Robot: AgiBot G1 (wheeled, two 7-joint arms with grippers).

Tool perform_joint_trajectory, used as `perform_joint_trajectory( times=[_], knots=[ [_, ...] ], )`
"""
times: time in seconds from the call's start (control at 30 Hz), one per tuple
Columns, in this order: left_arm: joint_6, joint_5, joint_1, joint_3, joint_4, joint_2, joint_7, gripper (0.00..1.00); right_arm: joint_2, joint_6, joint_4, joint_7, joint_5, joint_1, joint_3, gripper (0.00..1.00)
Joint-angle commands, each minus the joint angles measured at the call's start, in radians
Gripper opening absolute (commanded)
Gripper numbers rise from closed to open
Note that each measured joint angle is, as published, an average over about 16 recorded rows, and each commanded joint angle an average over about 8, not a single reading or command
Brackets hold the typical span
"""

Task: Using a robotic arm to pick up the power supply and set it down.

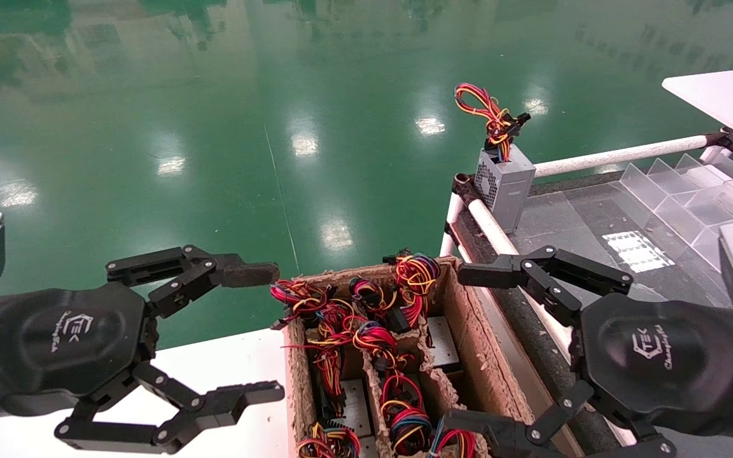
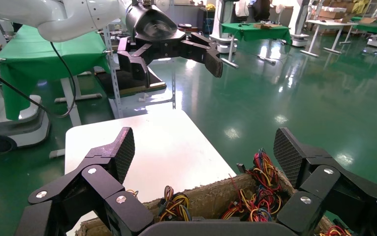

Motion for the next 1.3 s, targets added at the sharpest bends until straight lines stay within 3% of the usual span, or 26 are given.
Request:
perform_joint_trajectory(
  times=[0.03,1.13,1.17,1.3],
  knots=[
    [0.000,0.000,0.000,0.000,0.000,0.000,0.000,0.00,0.000,0.000,0.000,0.000,0.000,0.000,0.000,1.00],
    [0.000,0.000,0.000,0.000,0.000,0.000,0.000,0.00,0.000,0.000,0.000,0.000,0.000,0.000,0.000,1.00],
    [0.000,0.000,0.000,0.000,0.000,0.000,0.000,0.05,0.000,0.000,0.000,0.000,0.000,0.000,0.000,1.00],
    [0.000,0.000,0.000,0.000,0.000,0.000,0.000,0.55,0.000,0.000,0.000,0.000,0.000,0.000,0.000,1.00]
  ],
)
